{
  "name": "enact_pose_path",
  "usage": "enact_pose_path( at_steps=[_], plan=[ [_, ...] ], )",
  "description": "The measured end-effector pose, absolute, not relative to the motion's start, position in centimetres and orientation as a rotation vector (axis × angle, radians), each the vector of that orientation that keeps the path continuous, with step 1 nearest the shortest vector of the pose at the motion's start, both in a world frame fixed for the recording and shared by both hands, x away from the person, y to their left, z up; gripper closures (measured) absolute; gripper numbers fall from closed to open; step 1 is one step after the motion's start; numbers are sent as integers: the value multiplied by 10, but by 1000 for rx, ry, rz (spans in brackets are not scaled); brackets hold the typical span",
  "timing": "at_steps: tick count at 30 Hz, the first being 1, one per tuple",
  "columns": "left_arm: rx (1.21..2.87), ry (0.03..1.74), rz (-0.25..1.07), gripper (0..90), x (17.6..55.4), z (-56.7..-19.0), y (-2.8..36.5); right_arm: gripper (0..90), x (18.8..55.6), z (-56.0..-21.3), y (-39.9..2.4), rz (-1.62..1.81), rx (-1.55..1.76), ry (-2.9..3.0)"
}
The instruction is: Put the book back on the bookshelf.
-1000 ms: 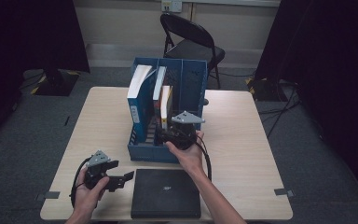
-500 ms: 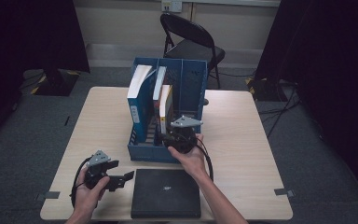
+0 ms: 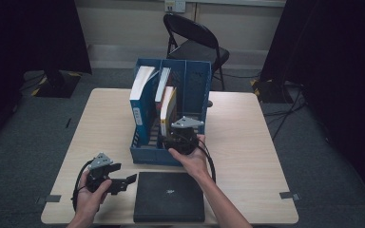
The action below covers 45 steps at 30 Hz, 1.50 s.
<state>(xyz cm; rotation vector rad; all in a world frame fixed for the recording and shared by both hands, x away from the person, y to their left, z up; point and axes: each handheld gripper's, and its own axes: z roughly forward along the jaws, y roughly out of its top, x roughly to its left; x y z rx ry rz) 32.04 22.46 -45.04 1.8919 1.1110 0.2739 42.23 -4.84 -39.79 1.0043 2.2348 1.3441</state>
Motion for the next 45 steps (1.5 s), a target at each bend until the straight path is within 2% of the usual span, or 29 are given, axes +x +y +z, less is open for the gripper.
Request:
enact_pose_path(
  at_steps=[5,11,14,16,19,27,31,35,45],
  plan=[
    [1897,1107,277,181,320,-450,223,417,425,-382,-51,1385,1011,2189],
    [1898,1110,273,181,320,-451,223,345,431,-375,-45,1407,1036,2158],
    [1901,1110,271,182,320,-451,223,338,434,-374,-42,1394,1057,2137],
    [1899,1108,269,182,319,-451,224,361,435,-375,-41,1397,1048,2136],
    [1896,1114,268,182,320,-451,225,466,431,-374,-42,1401,1036,2134],
    [1898,1108,268,183,319,-450,223,652,420,-371,-52,1372,1057,2087],
    [1898,1106,269,183,319,-451,222,712,414,-370,-59,1336,1080,2028],
    [1901,1106,268,183,319,-451,222,708,412,-368,-63,1307,1109,2001],
    [1892,1111,267,183,319,-451,223,596,410,-369,-58,1337,1108,2009]
  ],
)
